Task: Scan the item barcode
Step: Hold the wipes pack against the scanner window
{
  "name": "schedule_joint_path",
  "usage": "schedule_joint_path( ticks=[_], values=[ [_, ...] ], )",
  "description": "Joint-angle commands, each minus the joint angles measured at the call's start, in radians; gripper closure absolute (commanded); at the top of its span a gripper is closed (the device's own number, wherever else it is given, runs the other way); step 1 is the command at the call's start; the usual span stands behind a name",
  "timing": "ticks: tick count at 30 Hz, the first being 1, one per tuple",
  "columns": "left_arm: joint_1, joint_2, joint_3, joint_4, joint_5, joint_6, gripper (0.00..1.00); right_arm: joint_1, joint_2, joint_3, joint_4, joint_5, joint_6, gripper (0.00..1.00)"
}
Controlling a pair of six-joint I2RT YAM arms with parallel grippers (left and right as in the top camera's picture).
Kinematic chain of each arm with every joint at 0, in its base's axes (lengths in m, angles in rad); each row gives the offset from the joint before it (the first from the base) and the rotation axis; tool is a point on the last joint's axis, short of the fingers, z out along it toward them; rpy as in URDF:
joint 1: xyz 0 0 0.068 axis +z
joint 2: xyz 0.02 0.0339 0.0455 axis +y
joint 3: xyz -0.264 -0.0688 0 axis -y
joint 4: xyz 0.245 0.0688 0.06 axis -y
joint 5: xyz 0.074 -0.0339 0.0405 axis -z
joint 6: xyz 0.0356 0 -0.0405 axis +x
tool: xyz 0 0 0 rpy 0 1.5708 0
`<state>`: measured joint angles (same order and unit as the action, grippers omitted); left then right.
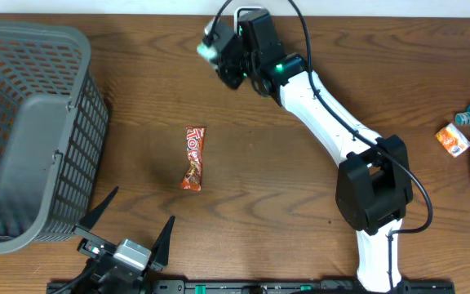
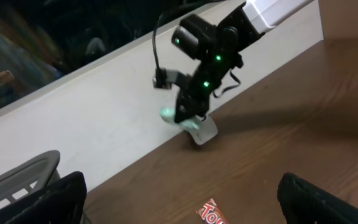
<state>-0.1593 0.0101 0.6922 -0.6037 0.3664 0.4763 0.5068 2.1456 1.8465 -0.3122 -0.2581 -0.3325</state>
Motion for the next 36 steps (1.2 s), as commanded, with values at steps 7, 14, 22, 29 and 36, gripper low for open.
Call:
schedule_joint_path(
  ticks=[7, 14, 22, 29, 36],
  values=[
    [-0.004, -0.007, -0.002, 0.002, -0.002, 0.01, 0.02, -0.053, 0.084, 0.005, 0.306, 0.181, -0.051, 0.99],
    [-0.004, -0.007, -0.002, 0.002, -0.002, 0.01, 0.02, -0.074, 0.228, 0.109, 0.447, 0.276, -0.111, 0.99],
    [-0.004, -0.007, -0.002, 0.002, -0.002, 0.01, 0.02, -0.073, 0.432, 0.36, 0.426, 0.343, -0.11, 0.99],
    [-0.004, -0.007, -0.002, 0.002, -0.002, 0.01, 0.02, -0.073, 0.46, 0.387, 0.369, 0.383, -0.111, 0.99],
    [-0.004, -0.007, -0.002, 0.002, -0.002, 0.01, 0.02, -0.075, 0.46, 0.391, 0.315, 0.394, -0.176, 0.99]
  ],
)
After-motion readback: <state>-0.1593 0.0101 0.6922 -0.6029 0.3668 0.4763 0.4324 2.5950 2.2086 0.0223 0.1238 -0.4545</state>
